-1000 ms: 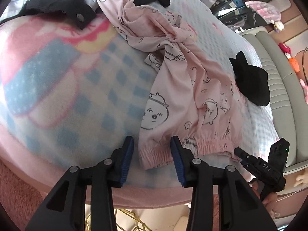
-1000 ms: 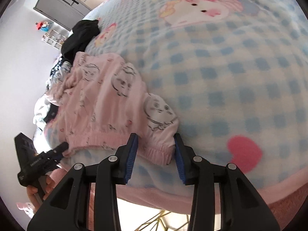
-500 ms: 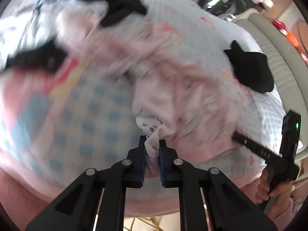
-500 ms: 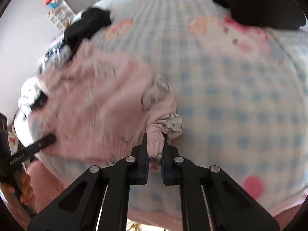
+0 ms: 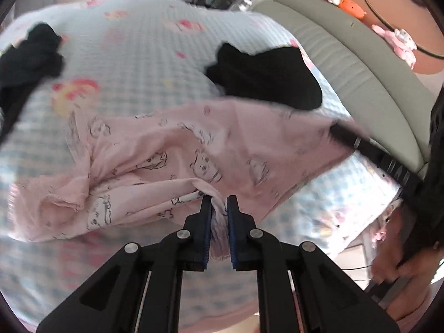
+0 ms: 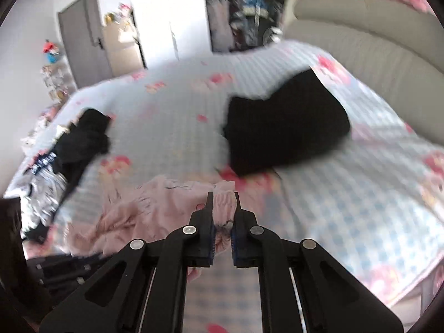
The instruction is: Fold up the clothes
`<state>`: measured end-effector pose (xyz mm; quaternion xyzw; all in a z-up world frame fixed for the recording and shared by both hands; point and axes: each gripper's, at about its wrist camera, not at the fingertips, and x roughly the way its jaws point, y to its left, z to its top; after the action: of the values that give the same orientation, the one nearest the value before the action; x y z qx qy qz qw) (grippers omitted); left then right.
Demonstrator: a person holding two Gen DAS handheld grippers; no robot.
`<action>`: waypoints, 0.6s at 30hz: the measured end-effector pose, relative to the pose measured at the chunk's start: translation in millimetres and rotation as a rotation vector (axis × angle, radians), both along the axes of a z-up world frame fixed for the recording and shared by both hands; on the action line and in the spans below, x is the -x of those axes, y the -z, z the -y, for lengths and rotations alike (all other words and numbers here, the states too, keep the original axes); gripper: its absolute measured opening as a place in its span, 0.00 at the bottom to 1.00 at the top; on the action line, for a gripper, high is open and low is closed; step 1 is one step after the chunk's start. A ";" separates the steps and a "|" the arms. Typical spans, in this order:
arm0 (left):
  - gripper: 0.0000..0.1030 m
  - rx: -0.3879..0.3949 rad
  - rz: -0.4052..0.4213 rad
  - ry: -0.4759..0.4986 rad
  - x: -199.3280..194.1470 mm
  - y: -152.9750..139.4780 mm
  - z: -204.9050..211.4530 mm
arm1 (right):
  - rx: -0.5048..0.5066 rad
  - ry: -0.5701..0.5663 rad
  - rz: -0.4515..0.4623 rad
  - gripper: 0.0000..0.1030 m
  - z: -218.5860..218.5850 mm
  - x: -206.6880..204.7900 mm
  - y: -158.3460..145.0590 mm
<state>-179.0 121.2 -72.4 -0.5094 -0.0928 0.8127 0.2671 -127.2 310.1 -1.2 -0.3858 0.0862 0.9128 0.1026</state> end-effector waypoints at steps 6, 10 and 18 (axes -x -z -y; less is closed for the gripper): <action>0.11 0.003 0.149 -0.088 -25.5 56.3 32.5 | 0.067 -0.009 0.177 0.07 -23.0 -40.3 76.1; 0.11 0.014 0.208 -0.235 -48.5 82.3 96.1 | 0.115 -0.033 0.233 0.08 -9.2 -54.4 112.2; 0.08 0.016 0.182 -0.369 -54.8 73.0 186.5 | 0.177 -0.067 0.274 0.09 16.8 -54.9 136.5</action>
<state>-124.2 -65.2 -145.4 -0.5573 -0.2019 0.7992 0.1000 -72.4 293.3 -137.7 -0.5167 0.1388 0.8435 0.0485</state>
